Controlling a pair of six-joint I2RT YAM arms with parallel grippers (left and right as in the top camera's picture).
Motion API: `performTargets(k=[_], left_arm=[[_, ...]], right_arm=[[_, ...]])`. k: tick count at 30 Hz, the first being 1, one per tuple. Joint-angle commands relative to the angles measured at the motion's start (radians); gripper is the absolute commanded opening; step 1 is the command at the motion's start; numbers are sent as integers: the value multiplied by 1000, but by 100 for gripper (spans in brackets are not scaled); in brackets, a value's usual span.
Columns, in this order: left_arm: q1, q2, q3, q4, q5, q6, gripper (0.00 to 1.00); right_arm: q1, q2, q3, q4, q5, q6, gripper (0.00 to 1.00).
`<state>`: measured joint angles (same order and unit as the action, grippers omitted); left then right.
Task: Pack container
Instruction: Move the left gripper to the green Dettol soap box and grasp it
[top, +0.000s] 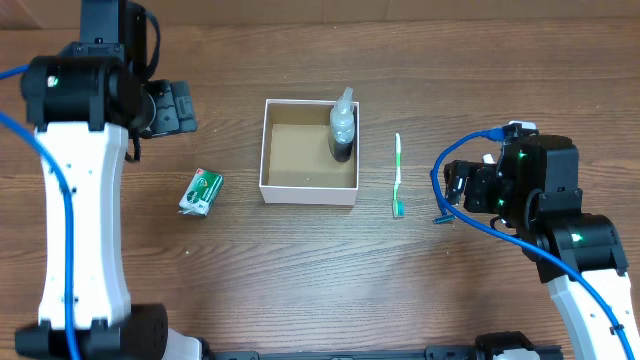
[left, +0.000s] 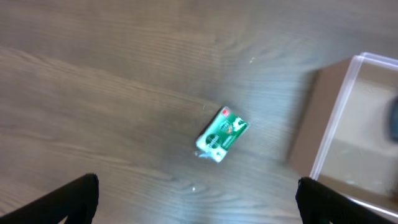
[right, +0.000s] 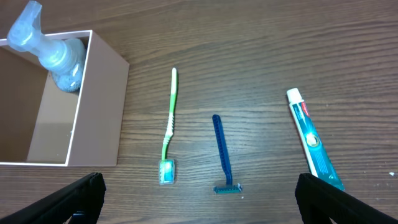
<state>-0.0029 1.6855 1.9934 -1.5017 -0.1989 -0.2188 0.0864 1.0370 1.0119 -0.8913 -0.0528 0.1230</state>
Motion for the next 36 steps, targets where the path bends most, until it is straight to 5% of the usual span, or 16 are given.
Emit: performTargets(k=[1,9,24,26,32,36], left_arm=[[61,31,-248,150,136,139,100],[61,114,-685,518,149,296,100],[61,307,-742,665,260,395,98],[61,321,-742,657,264,395,91],[61,323,-741,620,264,394,37],[61,323,-741,608,263,383,32]], right_arm=[[-3,-7,33,3,-2,5,100],[-3,-7,33,3,-2,5,100],[-3,-3,33,2,-2,5,100],[-3,-3,33,2,-2,5,100],[-3,-3,33,2,-2,5,100],[-3,-3,33,2,-2,5,100]])
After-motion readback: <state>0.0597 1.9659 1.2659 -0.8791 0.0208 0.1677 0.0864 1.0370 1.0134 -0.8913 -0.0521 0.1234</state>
